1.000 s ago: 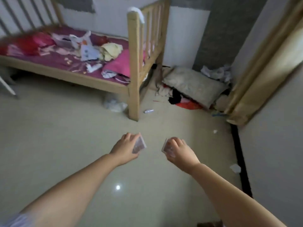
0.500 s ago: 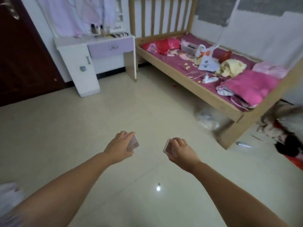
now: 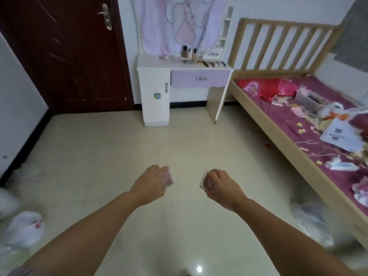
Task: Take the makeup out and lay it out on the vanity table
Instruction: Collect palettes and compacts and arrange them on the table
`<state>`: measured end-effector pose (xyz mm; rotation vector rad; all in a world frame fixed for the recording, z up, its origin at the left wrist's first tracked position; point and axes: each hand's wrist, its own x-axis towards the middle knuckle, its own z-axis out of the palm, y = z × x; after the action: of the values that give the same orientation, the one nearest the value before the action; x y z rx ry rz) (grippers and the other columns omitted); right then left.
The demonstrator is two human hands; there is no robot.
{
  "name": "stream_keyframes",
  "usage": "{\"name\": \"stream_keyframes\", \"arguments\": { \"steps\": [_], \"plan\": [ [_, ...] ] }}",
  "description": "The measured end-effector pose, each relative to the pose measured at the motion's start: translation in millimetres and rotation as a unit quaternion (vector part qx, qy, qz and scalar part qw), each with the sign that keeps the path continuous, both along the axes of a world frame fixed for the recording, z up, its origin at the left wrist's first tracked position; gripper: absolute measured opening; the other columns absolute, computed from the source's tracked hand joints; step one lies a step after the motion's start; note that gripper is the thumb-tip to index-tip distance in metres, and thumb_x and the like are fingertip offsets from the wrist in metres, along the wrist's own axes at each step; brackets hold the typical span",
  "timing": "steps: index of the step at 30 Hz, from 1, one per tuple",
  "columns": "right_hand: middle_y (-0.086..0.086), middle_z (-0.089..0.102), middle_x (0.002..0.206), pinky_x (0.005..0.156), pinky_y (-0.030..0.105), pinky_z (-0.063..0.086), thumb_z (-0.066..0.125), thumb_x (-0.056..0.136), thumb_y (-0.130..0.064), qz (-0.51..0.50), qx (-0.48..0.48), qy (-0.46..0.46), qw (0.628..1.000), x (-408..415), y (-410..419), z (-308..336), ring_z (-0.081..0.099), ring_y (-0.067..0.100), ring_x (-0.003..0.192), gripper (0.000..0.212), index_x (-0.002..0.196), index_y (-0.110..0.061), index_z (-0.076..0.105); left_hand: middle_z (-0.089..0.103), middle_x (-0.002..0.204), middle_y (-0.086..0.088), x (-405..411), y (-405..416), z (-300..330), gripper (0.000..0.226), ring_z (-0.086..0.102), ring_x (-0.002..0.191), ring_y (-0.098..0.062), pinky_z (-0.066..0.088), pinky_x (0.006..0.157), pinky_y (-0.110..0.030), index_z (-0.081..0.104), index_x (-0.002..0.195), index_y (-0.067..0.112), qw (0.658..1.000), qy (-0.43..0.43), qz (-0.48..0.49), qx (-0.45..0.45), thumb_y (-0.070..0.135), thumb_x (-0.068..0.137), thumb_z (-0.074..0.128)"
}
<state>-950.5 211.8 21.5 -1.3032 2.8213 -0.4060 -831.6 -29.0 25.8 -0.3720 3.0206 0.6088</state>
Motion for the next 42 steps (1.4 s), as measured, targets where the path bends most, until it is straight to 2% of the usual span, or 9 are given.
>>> {"name": "stream_keyframes", "arguments": {
  "steps": [4,10,14,18,25,30,34,38,42],
  "plan": [
    [0.008,0.052,0.129,0.091,0.033,0.045,0.059,0.087,-0.034,0.033,0.015,0.013,0.999,-95,-49,25,0.047,0.029,0.119,0.041,0.119,-0.010,0.053,0.038,0.133,-0.011,-67,-41,10,0.067,0.039,0.124,-0.029,0.041,0.098,-0.035,0.030,0.143,0.019,0.999,0.005,0.036,-0.004,0.026,0.083,0.060],
    [0.005,0.050,0.132,0.093,0.031,0.044,0.058,0.087,-0.035,0.080,0.022,0.001,0.997,-205,-138,24,0.045,0.025,0.121,0.043,0.122,-0.013,0.051,0.035,0.136,-0.008,-169,-120,11,0.070,0.037,0.124,-0.025,0.043,0.096,-0.034,0.028,0.144,0.022,0.997,0.008,0.073,-0.005,0.029,0.083,0.063],
    [0.006,0.050,0.131,0.090,0.032,0.045,0.060,0.085,-0.034,0.082,0.014,-0.001,0.997,-281,-206,15,0.045,0.026,0.121,0.043,0.121,-0.012,0.052,0.035,0.136,-0.006,-251,-177,5,0.071,0.037,0.125,-0.023,0.041,0.095,-0.032,0.028,0.144,0.022,0.997,0.025,0.071,-0.003,0.029,0.082,0.063],
    [0.006,0.048,0.134,0.093,0.031,0.044,0.058,0.087,-0.036,0.076,0.032,-0.015,0.996,-366,-279,17,0.043,0.025,0.123,0.046,0.125,-0.013,0.049,0.036,0.135,-0.005,-336,-249,6,0.072,0.036,0.125,-0.022,0.041,0.094,-0.030,0.027,0.145,0.023,0.999,0.017,0.048,-0.009,0.032,0.082,0.062],
    [0.006,0.050,0.130,0.093,0.032,0.045,0.061,0.085,-0.034,0.059,0.015,-0.021,0.998,-498,-387,31,0.046,0.025,0.118,0.042,0.120,-0.012,0.051,0.038,0.132,-0.006,-475,-364,28,0.072,0.038,0.122,-0.023,0.043,0.094,-0.030,0.027,0.145,0.022,0.999,0.021,0.049,0.005,0.029,0.083,0.062],
    [0.008,0.051,0.127,0.090,0.035,0.046,0.063,0.084,-0.033,0.073,0.010,-0.013,0.997,-605,-460,22,0.047,0.028,0.116,0.043,0.118,-0.009,0.053,0.037,0.133,-0.007,-578,-432,20,0.073,0.038,0.124,-0.023,0.039,0.098,-0.030,0.027,0.145,0.021,0.998,0.038,0.039,-0.004,0.028,0.082,0.062],
    [0.008,0.053,0.122,0.088,0.033,0.045,0.063,0.084,-0.032,0.078,-0.001,-0.019,0.997,-700,-513,11,0.048,0.028,0.113,0.040,0.116,-0.009,0.054,0.036,0.133,-0.008,-673,-483,8,0.073,0.040,0.123,-0.024,0.040,0.097,-0.031,0.027,0.145,0.020,0.999,0.020,0.042,-0.004,0.028,0.081,0.063],
    [0.006,0.052,0.123,0.090,0.029,0.042,0.060,0.086,-0.034,0.093,0.028,-0.026,0.995,-800,-561,13,0.046,0.025,0.114,0.039,0.117,-0.011,0.051,0.038,0.133,-0.009,-765,-530,7,0.071,0.040,0.122,-0.024,0.039,0.096,-0.028,0.030,0.144,0.020,0.999,0.011,0.053,0.008,0.028,0.082,0.062],
    [0.005,0.049,0.123,0.087,0.032,0.044,0.059,0.086,-0.034,0.091,0.059,-0.049,0.993,-883,-601,16,0.045,0.025,0.116,0.039,0.115,-0.011,0.050,0.038,0.132,-0.007,-840,-565,5,0.067,0.038,0.123,-0.023,0.041,0.095,-0.029,0.032,0.141,0.022,0.998,-0.005,0.056,0.034,0.025,0.081,0.062]
  ]
}}
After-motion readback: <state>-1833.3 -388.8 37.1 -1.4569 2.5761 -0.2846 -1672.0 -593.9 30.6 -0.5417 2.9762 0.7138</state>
